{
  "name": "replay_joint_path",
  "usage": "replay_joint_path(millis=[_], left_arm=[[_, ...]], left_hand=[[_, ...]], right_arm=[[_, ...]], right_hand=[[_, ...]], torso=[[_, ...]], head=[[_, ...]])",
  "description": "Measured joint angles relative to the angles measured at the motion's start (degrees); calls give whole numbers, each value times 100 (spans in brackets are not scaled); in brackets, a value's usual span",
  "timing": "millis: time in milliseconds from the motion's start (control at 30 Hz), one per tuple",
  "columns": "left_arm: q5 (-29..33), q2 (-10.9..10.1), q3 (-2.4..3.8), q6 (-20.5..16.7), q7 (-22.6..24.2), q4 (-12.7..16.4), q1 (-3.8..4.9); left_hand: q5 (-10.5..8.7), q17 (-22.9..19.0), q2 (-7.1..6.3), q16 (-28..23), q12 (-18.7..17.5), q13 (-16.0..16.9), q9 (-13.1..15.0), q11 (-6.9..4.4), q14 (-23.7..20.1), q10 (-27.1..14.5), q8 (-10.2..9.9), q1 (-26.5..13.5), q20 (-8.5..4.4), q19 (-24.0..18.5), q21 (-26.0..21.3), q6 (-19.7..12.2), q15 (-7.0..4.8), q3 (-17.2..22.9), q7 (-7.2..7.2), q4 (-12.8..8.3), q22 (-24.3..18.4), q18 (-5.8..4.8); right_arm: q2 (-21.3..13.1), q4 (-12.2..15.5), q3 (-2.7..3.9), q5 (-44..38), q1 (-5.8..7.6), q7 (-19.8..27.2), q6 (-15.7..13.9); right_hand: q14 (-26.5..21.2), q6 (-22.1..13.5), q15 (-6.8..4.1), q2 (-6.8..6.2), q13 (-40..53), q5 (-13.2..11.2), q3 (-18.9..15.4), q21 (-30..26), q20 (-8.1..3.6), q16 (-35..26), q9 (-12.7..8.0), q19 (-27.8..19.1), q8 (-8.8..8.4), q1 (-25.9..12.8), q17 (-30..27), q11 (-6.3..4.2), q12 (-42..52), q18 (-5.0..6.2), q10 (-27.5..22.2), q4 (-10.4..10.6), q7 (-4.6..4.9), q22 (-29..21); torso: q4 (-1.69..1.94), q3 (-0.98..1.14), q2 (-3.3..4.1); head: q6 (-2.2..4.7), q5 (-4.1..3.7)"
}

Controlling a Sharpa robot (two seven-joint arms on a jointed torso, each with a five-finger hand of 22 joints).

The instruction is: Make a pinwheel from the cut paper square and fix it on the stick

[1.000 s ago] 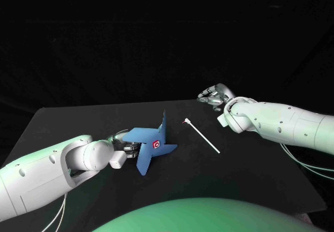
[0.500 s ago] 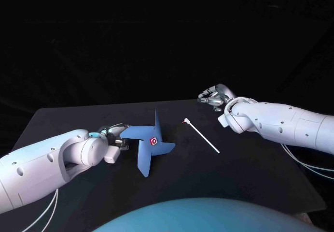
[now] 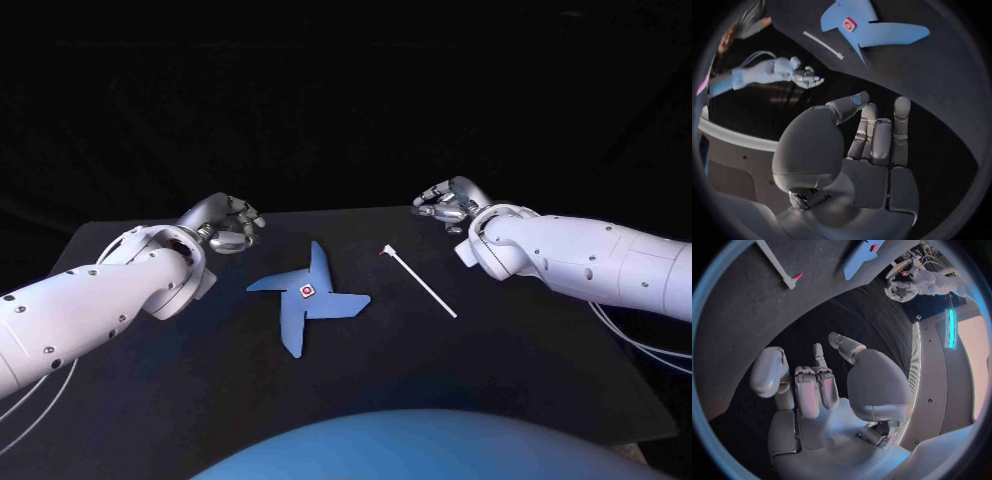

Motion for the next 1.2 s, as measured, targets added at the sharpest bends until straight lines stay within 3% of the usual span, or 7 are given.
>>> replay_joint_path(millis=[100,267,433,533,767,1000,1200], left_arm=[[-1335,39,0,36,-56,-24,10],[-2715,0,2,89,-198,-54,17],[-2760,-206,3,53,-196,29,20],[-2127,-311,3,-1,-100,91,21],[647,-479,-4,-53,392,260,5],[2656,-599,-14,-44,808,381,-26],[3390,-670,-19,-35,973,412,-37]], left_hand=[[0,0,-117,-37,-169,-199,-97,31,-114,176,-74,237,-31,-132,122,184,17,211,6,-205,87,0],[0,-205,-210,-160,-339,-402,-199,20,-376,284,-158,128,-16,-128,301,325,23,370,-2,-82,294,1],[0,-1882,-309,-1371,-941,-890,-222,32,-1724,292,-193,-363,33,-484,-404,352,65,70,16,391,-173,91],[0,-2669,-381,-2074,-1192,-1109,-211,92,-2122,232,-192,-473,99,-437,-995,301,100,-379,67,838,-594,90],[0,-3155,-305,-2664,-1425,-1433,-194,154,-2094,210,-192,-397,139,34,-1935,135,159,-1337,105,1425,-1303,90],[24,-3212,-258,-2708,-1448,-1511,-200,154,-2094,210,-192,-299,134,136,-2129,102,159,-1496,113,1575,-1442,89],[24,-3223,-224,-2728,-1448,-1533,-203,154,-2094,210,-192,-224,134,136,-2170,95,159,-1537,106,1584,-1473,89]], right_arm=[[-90,146,0,-181,-15,-31,-5],[-375,633,3,-864,-49,-378,-8],[-786,1326,-1,-1835,-133,-1121,8],[-968,1704,-3,-2406,-192,-1618,18],[-1080,2242,-3,-3364,-347,-2606,21],[-849,2152,-11,-3842,-479,-3257,17],[-589,1899,-16,-4004,-541,-3519,3]], right_hand=[[0,-21,0,-8,0,-9,-36,-78,-1,0,7,-42,0,8,0,0,0,0,0,-9,21,0],[0,26,0,-93,0,-46,-123,-150,-1,0,82,-42,18,93,0,0,0,0,0,-47,-26,-1],[0,161,0,-144,-1,-136,-323,-122,-1,0,213,-42,93,67,0,-42,0,0,-1,19,-97,-1],[-1,238,-1,-204,-1,-254,-489,-206,-32,0,299,-73,114,67,0,-91,0,-1,-10,126,-132,-1],[0,352,-64,-255,-1,-523,-861,-378,-96,0,439,-71,156,118,0,-143,0,0,1,326,-185,-2],[0,341,-64,-241,-1,-556,-1097,-299,-116,0,454,-50,110,182,0,-143,0,0,1,481,-175,-2],[0,331,-63,-241,-1,-556,-1143,-236,-116,0,462,-50,88,227,0,-143,0,0,1,528,-166,-2]], torso=[[-2,-2,2],[-5,1,1],[-12,1,-2],[-14,1,-6],[-13,0,-20],[9,-14,-19],[23,-23,-14]], head=[[0,8],[0,15],[0,-18],[0,-43],[0,-91],[0,-146],[0,-155]])
